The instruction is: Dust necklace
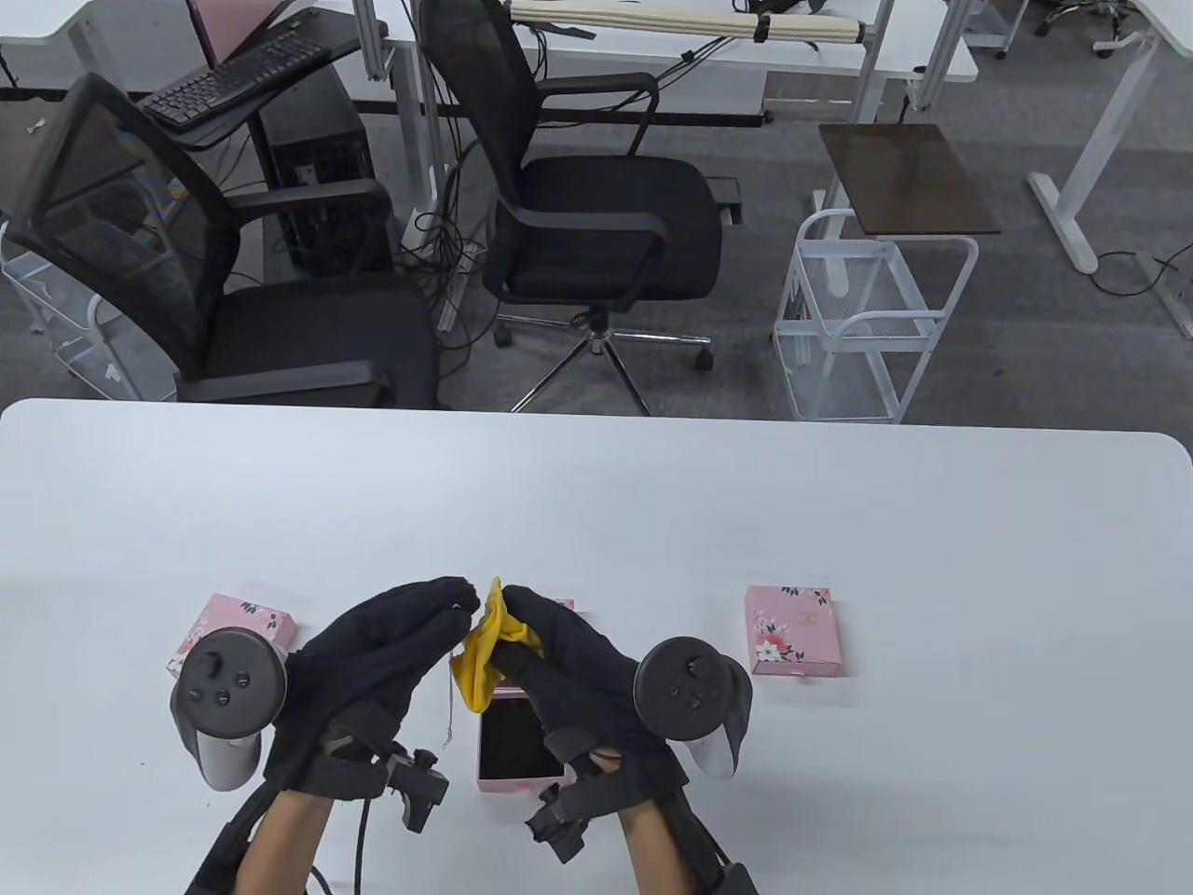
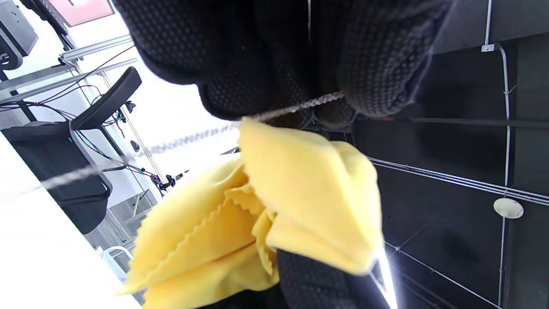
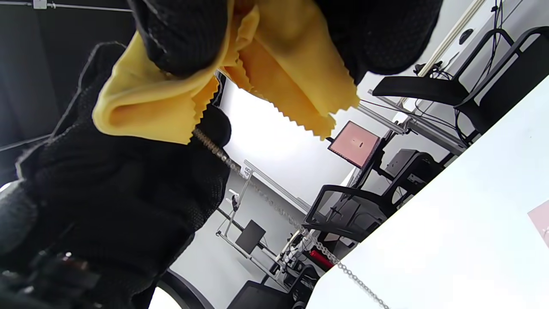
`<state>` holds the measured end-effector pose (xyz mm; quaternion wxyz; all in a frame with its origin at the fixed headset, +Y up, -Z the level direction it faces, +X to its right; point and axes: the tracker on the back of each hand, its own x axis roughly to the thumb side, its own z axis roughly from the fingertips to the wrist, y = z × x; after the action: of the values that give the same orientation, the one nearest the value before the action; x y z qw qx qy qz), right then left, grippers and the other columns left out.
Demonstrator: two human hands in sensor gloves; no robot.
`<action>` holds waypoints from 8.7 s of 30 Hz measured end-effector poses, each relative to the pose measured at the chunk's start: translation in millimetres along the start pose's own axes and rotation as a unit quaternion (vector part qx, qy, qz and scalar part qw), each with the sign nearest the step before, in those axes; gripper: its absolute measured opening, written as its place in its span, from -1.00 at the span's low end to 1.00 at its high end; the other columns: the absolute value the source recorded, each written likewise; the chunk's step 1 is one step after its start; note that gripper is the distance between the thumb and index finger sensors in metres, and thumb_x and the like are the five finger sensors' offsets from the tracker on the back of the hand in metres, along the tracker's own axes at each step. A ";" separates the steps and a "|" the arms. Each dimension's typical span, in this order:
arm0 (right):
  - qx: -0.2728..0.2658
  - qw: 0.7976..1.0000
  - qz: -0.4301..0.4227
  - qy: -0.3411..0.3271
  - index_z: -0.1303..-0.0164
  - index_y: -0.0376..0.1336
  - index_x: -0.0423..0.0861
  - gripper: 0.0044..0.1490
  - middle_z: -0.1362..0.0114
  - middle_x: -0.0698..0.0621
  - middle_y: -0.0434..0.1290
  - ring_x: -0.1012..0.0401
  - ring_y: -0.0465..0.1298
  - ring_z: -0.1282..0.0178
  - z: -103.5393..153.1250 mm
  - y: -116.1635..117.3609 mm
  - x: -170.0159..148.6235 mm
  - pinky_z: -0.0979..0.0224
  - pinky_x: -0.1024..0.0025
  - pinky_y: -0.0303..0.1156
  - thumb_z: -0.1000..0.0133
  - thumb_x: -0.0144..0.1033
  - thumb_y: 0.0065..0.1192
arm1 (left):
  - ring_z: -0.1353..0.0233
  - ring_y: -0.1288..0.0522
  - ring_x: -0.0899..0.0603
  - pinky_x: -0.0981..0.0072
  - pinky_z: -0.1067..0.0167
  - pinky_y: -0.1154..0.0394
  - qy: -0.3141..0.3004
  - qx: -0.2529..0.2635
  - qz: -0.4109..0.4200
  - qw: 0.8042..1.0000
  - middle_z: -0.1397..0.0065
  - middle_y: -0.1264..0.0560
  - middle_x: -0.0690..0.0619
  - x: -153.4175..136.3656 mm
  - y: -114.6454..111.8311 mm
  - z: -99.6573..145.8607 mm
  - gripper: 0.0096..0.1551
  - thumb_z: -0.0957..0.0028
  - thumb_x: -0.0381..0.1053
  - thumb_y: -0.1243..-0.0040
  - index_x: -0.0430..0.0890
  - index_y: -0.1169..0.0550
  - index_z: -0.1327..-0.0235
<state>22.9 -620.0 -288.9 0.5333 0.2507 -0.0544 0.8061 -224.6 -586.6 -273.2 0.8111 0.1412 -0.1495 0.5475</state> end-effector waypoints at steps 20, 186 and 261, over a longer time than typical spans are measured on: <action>0.009 0.997 -0.083 -0.006 -0.63 0.15 -0.28 -0.25 -0.57 -0.37 0.32 -0.30 0.41 -0.41 -0.2 17.6 13.8 -0.42 -0.18 0.35 -0.30 -0.23 0.31 | -0.54 -0.30 -0.38 -0.23 -0.38 -0.35 0.036 -0.062 0.070 0.995 -0.63 -0.43 -0.13 -5.9 -10.4 -0.5 -0.63 -0.16 0.20 -0.42 0.15 -0.71 -0.16; 0.050 0.963 0.249 0.091 -0.33 0.35 -0.22 -0.49 -0.11 -0.11 0.61 -0.07 0.61 0.00 40.9 70.5 -33.2 -0.20 0.01 0.50 -0.36 -0.11 0.24 | -0.23 -0.63 -0.10 0.06 -0.15 -0.59 -0.060 0.058 0.018 0.996 -0.22 -0.75 0.07 21.1 19.4 14.2 -0.65 -0.14 0.16 -0.43 0.12 -0.73 -0.14; 0.164 0.794 0.401 0.427 -0.72 0.03 -0.29 -0.13 -0.59 -0.41 0.24 -0.33 0.34 -0.39 47.0 3.2 -136.9 -0.42 -0.19 0.30 -0.36 -0.11 0.30 | -0.23 -0.62 -0.10 0.05 -0.16 -0.58 -0.064 0.040 0.022 0.997 -0.22 -0.75 0.07 28.9 10.5 17.8 -0.64 -0.16 0.16 -0.41 0.12 -0.72 -0.16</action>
<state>78.2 -752.0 -310.8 0.0823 -0.0791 0.2163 0.9696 -225.7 -565.4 -244.7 0.7816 0.2048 -0.1819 0.5605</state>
